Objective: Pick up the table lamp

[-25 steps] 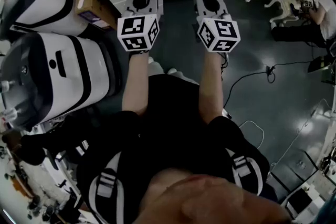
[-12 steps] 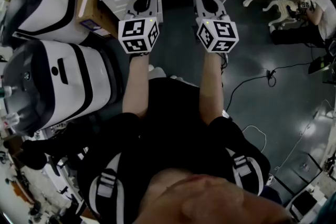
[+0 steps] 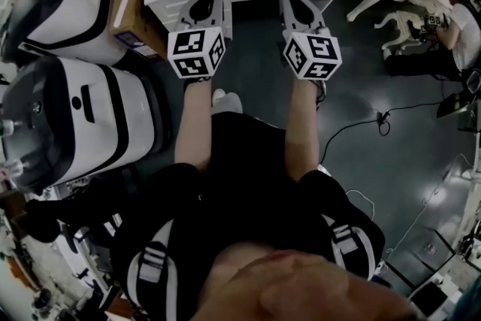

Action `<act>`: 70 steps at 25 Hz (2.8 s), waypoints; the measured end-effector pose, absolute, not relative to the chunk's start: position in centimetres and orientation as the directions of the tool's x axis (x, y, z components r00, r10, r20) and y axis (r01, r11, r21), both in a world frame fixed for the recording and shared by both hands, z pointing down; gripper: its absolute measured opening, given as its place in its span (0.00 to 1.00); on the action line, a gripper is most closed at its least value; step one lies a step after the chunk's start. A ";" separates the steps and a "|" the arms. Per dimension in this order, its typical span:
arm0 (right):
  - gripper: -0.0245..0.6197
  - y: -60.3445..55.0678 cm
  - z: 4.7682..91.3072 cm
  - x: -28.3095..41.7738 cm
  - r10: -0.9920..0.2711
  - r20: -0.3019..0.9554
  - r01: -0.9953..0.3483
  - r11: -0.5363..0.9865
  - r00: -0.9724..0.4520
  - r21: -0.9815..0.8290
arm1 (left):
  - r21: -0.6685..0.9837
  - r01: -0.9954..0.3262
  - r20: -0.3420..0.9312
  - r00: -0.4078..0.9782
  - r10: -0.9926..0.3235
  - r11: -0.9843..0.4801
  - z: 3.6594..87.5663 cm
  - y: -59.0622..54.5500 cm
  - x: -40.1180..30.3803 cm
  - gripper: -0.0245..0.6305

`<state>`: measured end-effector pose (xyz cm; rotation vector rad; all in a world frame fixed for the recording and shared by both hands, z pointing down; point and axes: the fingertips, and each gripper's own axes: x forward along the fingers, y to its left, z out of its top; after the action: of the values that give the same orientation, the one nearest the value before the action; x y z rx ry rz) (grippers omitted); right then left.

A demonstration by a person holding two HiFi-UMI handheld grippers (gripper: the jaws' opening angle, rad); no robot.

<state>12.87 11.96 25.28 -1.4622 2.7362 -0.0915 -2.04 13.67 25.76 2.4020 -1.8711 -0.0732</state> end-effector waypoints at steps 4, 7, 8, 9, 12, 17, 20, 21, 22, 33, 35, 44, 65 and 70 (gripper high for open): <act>0.07 11.0 26.1 13.4 -0.838 0.014 -0.837 0.543 -0.545 -0.068 | 0.110 -0.963 0.034 0.251 -0.967 -0.246 26.4 12.4 -1.8 0.05; 0.07 10.2 27.1 14.2 -0.848 0.035 -0.848 0.525 -0.528 -0.076 | 0.118 -0.961 0.047 0.258 -0.965 -0.251 27.3 11.4 -1.6 0.05; 0.07 9.9 27.5 14.6 -0.852 0.041 -0.852 0.518 -0.522 -0.080 | 0.120 -0.960 0.051 0.260 -0.964 -0.253 27.6 11.1 -1.4 0.05; 0.07 9.5 28.0 15.0 -0.855 0.047 -0.855 0.511 -0.516 -0.085 | 0.122 -0.959 0.056 0.263 -0.963 -0.255 27.9 10.7 -1.2 0.05; 0.07 8.1 29.1 15.9 -0.866 0.061 -0.866 0.490 -0.496 -0.094 | 0.122 -0.956 0.071 0.276 -0.959 -0.266 29.0 9.1 -0.6 0.05; 0.07 5.1 28.8 16.5 -0.879 0.049 -0.879 0.470 -0.475 -0.083 | 0.130 -0.952 0.051 0.284 -0.957 -0.276 29.1 6.0 -0.7 0.05; 0.07 3.4 28.4 16.4 -0.879 0.041 -0.879 0.471 -0.475 -0.076 | 0.134 -0.951 0.039 0.287 -0.957 -0.279 28.6 4.0 -0.7 0.05; 0.07 2.8 28.5 16.3 -0.879 0.044 -0.879 0.470 -0.474 -0.076 | 0.134 -0.950 0.042 0.291 -0.956 -0.283 28.7 3.3 -0.6 0.05; 0.07 2.1 28.8 16.2 -0.880 0.050 -0.880 0.469 -0.473 -0.075 | 0.138 -0.948 0.047 0.296 -0.954 -0.287 29.0 2.5 -0.6 0.05; 0.07 -8.0 34.6 14.7 -0.876 0.145 -0.886 0.442 -0.460 -0.142 | 0.145 -0.951 0.149 0.293 -0.944 -0.272 34.4 -7.6 -1.9 0.05; 0.07 -9.4 35.6 13.4 -0.868 0.161 -0.881 0.450 -0.470 -0.148 | 0.147 -0.952 0.169 0.290 -0.942 -0.267 35.7 -9.1 -2.6 0.05; 0.07 -15.7 39.7 11.5 -0.839 0.219 -0.864 0.460 -0.499 -0.205 | 0.165 -0.928 0.243 0.366 -0.898 -0.333 40.5 -15.8 -1.6 0.05; 0.07 -27.0 46.5 7.3 -0.763 0.388 -0.855 0.484 -0.517 -0.185 | 0.209 -0.889 0.319 0.456 -0.831 -0.407 47.8 -28.9 -1.3 0.05; 0.07 -29.1 47.9 6.0 -0.742 0.418 -0.850 0.491 -0.523 -0.192 | 0.214 -0.881 0.324 0.471 -0.821 -0.421 49.6 -31.3 -2.1 0.05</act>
<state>6.01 -29.14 47.94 -1.6169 2.9462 -0.6587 -2.13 -31.27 49.63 2.3711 -1.4346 0.2397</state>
